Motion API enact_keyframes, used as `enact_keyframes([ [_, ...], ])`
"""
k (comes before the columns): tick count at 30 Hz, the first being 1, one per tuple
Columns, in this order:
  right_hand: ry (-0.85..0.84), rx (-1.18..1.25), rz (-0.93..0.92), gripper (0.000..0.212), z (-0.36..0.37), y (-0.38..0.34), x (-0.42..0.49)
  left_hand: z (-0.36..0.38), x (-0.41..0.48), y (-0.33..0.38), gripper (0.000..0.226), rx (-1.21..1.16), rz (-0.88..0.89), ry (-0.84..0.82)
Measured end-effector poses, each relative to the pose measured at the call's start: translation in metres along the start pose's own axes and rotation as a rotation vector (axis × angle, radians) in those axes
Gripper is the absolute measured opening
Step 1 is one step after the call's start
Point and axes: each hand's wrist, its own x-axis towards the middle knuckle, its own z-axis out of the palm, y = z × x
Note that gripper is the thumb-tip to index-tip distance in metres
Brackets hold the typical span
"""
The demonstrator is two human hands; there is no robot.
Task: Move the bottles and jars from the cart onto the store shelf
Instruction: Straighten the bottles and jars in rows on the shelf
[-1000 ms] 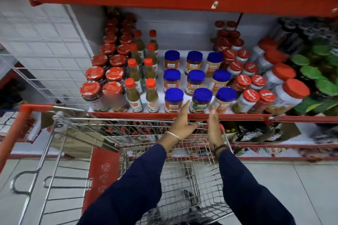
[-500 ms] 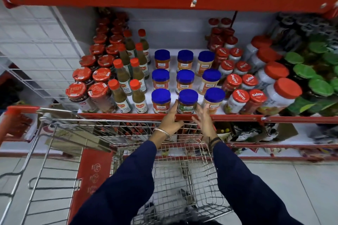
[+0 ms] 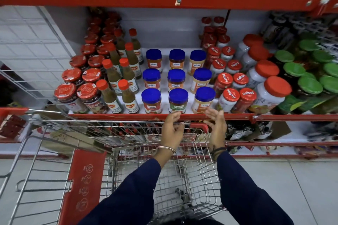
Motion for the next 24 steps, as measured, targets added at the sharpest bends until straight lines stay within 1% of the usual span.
enact_keyframes([
  [1, 0.015, 0.011, 0.010, 0.064, -0.005, 0.000, 0.003, 0.007, -0.001, 0.002, 0.045, 0.013, -0.004, -0.088],
  [2, 0.010, 0.006, 0.025, 0.061, -0.007, -0.001, 0.006, 0.015, 0.000, 0.006, 0.053, 0.038, -0.006, -0.175],
  [4, -0.041, -0.024, 0.056, 0.061, -0.008, -0.004, 0.011, 0.029, 0.004, 0.019, 0.067, 0.046, -0.014, -0.299],
  [5, -0.078, -0.029, 0.072, 0.062, -0.008, -0.006, 0.015, 0.035, 0.007, 0.026, 0.071, 0.012, -0.036, -0.329],
  [8, -0.152, -0.030, 0.118, 0.075, -0.006, -0.014, 0.025, 0.049, 0.020, 0.037, 0.079, -0.065, -0.140, -0.328],
  [10, -0.179, -0.005, 0.138, 0.072, -0.008, -0.019, 0.029, 0.053, 0.029, 0.037, 0.082, -0.075, -0.173, -0.315],
  [11, -0.193, -0.001, 0.152, 0.081, -0.009, -0.020, 0.032, 0.054, 0.032, 0.036, 0.082, -0.066, -0.173, -0.308],
  [13, -0.220, -0.010, 0.164, 0.114, -0.015, -0.024, 0.033, 0.055, 0.035, 0.034, 0.081, -0.066, -0.170, -0.307],
  [14, -0.226, -0.007, 0.155, 0.124, -0.017, -0.023, 0.034, 0.054, 0.037, 0.031, 0.080, -0.075, -0.176, -0.308],
  [15, -0.233, -0.002, 0.148, 0.129, -0.019, -0.023, 0.033, 0.052, 0.038, 0.030, 0.079, -0.080, -0.192, -0.313],
  [19, -0.251, 0.025, 0.142, 0.131, -0.026, -0.019, 0.034, 0.049, 0.042, 0.026, 0.079, -0.121, -0.273, -0.319],
  [24, -0.232, 0.011, 0.152, 0.132, -0.029, -0.021, 0.033, 0.047, 0.046, 0.024, 0.077, -0.138, -0.267, -0.321],
])
